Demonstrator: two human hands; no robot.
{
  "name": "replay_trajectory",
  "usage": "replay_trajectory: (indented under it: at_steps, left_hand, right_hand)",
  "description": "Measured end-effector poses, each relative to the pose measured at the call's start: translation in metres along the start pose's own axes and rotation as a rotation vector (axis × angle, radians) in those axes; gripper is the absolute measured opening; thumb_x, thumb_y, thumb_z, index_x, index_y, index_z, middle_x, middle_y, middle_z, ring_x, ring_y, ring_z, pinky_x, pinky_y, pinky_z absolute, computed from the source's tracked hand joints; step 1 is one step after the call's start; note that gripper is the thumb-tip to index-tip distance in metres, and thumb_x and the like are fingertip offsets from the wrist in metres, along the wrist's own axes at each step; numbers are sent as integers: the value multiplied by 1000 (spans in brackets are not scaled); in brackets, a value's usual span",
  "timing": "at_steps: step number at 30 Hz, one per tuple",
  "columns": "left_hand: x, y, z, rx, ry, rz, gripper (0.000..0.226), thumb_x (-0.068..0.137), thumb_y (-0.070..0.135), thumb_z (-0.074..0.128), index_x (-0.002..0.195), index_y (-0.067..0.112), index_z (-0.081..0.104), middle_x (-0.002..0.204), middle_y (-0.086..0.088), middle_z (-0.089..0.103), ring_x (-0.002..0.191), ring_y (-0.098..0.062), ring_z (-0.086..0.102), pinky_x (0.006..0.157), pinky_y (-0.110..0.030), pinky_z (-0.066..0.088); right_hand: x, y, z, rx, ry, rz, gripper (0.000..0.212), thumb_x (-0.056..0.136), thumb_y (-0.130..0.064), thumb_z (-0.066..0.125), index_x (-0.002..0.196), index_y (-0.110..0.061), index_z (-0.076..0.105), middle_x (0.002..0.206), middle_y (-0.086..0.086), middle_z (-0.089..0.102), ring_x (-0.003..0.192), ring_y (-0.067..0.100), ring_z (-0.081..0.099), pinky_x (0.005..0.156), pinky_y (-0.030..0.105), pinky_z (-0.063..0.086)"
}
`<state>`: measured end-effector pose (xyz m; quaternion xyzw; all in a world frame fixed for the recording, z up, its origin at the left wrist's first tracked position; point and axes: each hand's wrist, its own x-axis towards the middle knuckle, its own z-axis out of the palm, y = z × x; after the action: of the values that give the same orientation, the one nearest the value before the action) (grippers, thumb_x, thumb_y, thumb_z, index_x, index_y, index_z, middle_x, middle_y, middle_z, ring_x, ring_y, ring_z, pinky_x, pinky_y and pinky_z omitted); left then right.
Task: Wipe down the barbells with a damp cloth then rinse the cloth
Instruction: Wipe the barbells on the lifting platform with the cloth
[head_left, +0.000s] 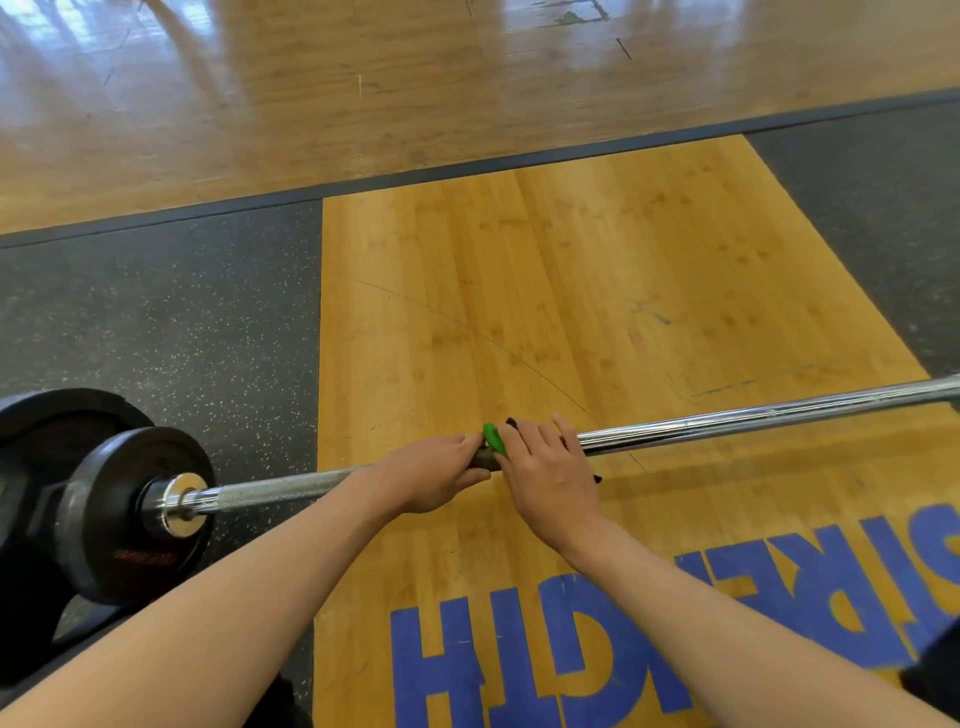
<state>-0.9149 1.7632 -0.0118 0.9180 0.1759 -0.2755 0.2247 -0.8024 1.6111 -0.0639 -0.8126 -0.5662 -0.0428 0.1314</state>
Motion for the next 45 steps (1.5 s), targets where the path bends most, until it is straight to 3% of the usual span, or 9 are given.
replay_trajectory:
  at_steps: [4, 10, 14, 22, 30, 34, 39, 42, 45]
  left_hand:
    - [3, 2, 1, 81, 18, 23, 36, 106, 48, 37, 125, 17, 44, 109, -6, 57, 93, -25, 57, 83, -46, 51]
    - [4, 5, 0, 115, 27, 31, 36, 107, 46, 35, 131, 20, 41, 110, -4, 56, 91, -24, 56, 76, -39, 48]
    - [5, 6, 2, 65, 21, 15, 36, 107, 46, 34, 128, 18, 42, 113, -6, 57, 95, -26, 58, 83, -44, 50]
    - [11, 15, -1, 49, 24, 47, 34, 106, 48, 39, 118, 17, 45, 110, -3, 61, 93, -24, 58, 80, -43, 50]
    - [20, 19, 2, 12, 46, 40, 34, 107, 46, 37, 123, 18, 46, 112, -1, 61, 95, -23, 59, 82, -40, 50]
    - [20, 18, 2, 19, 58, 26, 37, 107, 45, 36, 127, 15, 47, 117, -4, 63, 99, -24, 60, 85, -41, 51]
    - [18, 22, 0, 58, 33, 19, 39, 106, 49, 38, 124, 15, 42, 108, -8, 62, 92, -28, 60, 81, -46, 51]
    - [16, 22, 2, 88, 41, -9, 37, 105, 51, 38, 107, 14, 41, 94, -6, 58, 81, -27, 56, 71, -45, 48]
    - [15, 24, 2, 74, 36, -24, 34, 105, 50, 39, 103, 16, 39, 92, -6, 57, 79, -27, 55, 67, -41, 44]
  right_hand:
    - [-22, 37, -6, 12, 130, -11, 34, 103, -25, 51, 133, -12, 59, 127, 4, 61, 119, 24, 57, 116, 52, 35]
    - [10, 40, -11, -51, 98, 312, 34, 99, -29, 40, 85, -16, 68, 78, 0, 66, 77, 22, 63, 110, 48, 37]
    - [32, -9, -7, -16, -24, 256, 20, 86, -23, 60, 68, -17, 64, 64, 2, 63, 60, 25, 60, 86, 42, 47]
    - [-18, 29, -6, 12, 12, -50, 36, 98, -23, 59, 134, -22, 57, 126, 1, 59, 112, 23, 56, 110, 50, 41]
    - [36, -5, -13, 82, -224, 404, 53, 100, -39, 23, 100, -16, 70, 98, 4, 71, 98, 27, 64, 103, 43, 40]
    - [16, -10, -5, 67, -24, 201, 40, 102, -33, 35, 104, -14, 70, 92, 3, 67, 84, 26, 61, 90, 41, 50]
    - [-14, 39, -7, 26, 54, -86, 39, 102, -26, 48, 138, -16, 57, 122, 1, 63, 106, 23, 57, 106, 45, 44]
    - [-2, 43, -12, 14, 47, 104, 32, 102, -34, 41, 107, -19, 69, 92, -3, 66, 85, 20, 61, 108, 46, 42]
    - [39, 27, -27, -34, -288, 376, 41, 99, -34, 35, 66, -20, 56, 65, -3, 55, 65, 22, 54, 108, 41, 36]
